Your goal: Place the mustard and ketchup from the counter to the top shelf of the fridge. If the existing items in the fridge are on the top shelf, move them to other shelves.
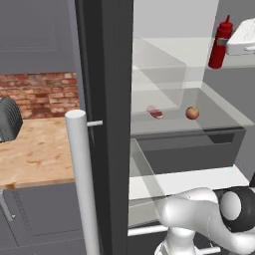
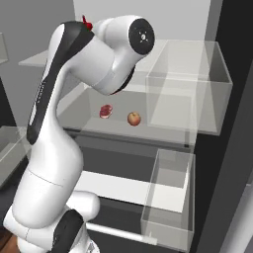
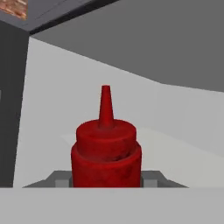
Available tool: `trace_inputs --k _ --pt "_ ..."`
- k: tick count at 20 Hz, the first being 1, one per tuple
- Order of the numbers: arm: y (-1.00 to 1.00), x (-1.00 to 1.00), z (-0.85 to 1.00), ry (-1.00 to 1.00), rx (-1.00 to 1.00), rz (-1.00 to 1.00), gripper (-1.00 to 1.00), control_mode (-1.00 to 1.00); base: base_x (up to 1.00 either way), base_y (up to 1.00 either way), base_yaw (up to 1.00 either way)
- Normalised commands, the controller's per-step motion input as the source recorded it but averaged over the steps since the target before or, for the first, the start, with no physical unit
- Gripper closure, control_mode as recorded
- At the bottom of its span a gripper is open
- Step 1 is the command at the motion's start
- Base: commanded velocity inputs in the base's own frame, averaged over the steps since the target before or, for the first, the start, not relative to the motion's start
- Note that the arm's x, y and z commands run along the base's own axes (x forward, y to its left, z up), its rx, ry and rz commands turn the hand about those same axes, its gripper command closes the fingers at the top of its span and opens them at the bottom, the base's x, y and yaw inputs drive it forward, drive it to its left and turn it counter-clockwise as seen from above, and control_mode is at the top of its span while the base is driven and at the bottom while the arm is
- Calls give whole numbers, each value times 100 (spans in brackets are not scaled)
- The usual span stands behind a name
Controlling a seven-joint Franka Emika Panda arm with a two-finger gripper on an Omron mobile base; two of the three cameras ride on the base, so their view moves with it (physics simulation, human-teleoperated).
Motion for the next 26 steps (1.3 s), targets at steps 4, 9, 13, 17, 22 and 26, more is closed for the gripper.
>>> trace_inputs --k 4,9,13,17,22,26 --pt "-4 100 -31 12 0 0 100 -100 0 0 0" --pt "-6 100 -7 6 1 0 100 -100 0 0 0" --pt "-31 68 4 0 7 0 100 -100 0 0 0" --pt "-15 93 -26 0 7 -4 100 -100 0 0 0" --pt "-9 91 -54 0 2 -2 100 -100 0 0 0" --pt "-2 67 -42 0 0 0 100 -100 0 0 0"
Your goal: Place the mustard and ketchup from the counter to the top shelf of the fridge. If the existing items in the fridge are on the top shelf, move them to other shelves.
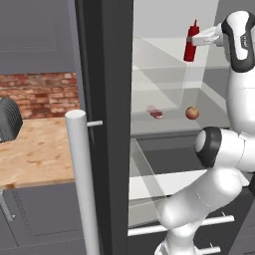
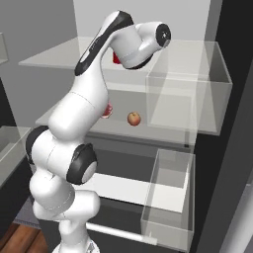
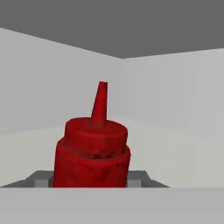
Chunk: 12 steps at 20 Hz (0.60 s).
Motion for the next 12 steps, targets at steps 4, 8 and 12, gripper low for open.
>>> trace_inputs --k 4,8,12 --pt "7 22 -7 0 0 0 100 -100 0 0 0" --pt "7 -5 -2 0 0 0 -100 -100 0 0 0" --pt "0 -19 0 -4 0 0 -100 -100 0 0 0"
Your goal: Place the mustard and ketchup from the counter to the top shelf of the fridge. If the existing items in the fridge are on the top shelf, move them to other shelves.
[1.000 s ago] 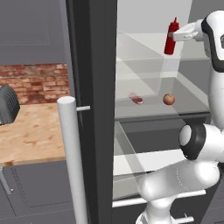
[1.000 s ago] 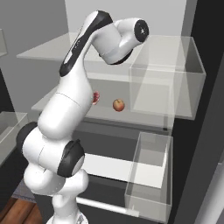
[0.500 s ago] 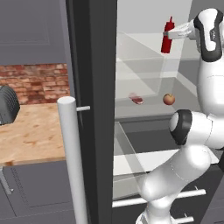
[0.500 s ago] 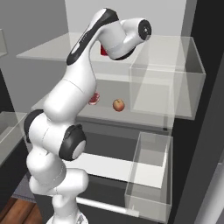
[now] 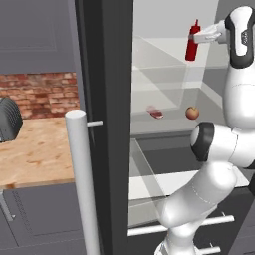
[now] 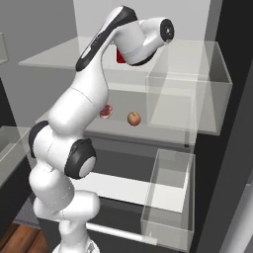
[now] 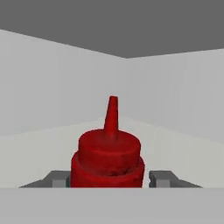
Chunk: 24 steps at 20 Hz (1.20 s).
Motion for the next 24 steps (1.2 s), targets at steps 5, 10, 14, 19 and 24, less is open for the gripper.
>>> trace_inputs --k 5,10,14,19,24 --pt "0 -58 0 -10 0 0 -100 -100 0 0 0" --pt "-12 -100 -7 -19 0 -2 -100 -100 0 0 0" --pt "-5 -100 -37 -12 0 -1 -100 -100 0 0 0" --pt "16 -100 -62 -6 -8 0 -100 -100 0 0 0" --pt "84 -100 -67 -17 -10 0 -100 -100 0 0 0"
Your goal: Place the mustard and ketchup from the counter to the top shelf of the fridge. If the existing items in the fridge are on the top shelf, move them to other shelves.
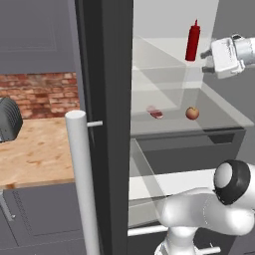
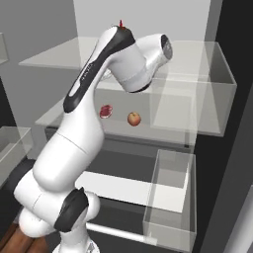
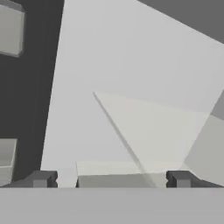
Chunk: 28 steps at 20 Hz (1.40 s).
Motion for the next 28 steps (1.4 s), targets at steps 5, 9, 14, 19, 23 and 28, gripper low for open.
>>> trace_inputs --k 5,9,14,19,23,28 --pt "90 -39 -17 -30 -8 -3 -100 -100 0 0 0" --pt "61 -100 -38 -23 -12 0 -100 -100 0 0 0" --pt "41 -100 -85 -3 -24 0 -100 -100 0 0 0" --pt "-29 -100 -89 13 -27 0 -100 -100 0 0 0" --pt "-84 -100 -6 0 -9 -8 -100 -100 0 0 0" --pt "-17 -72 -13 -3 -4 -1 -100 -100 0 0 0"
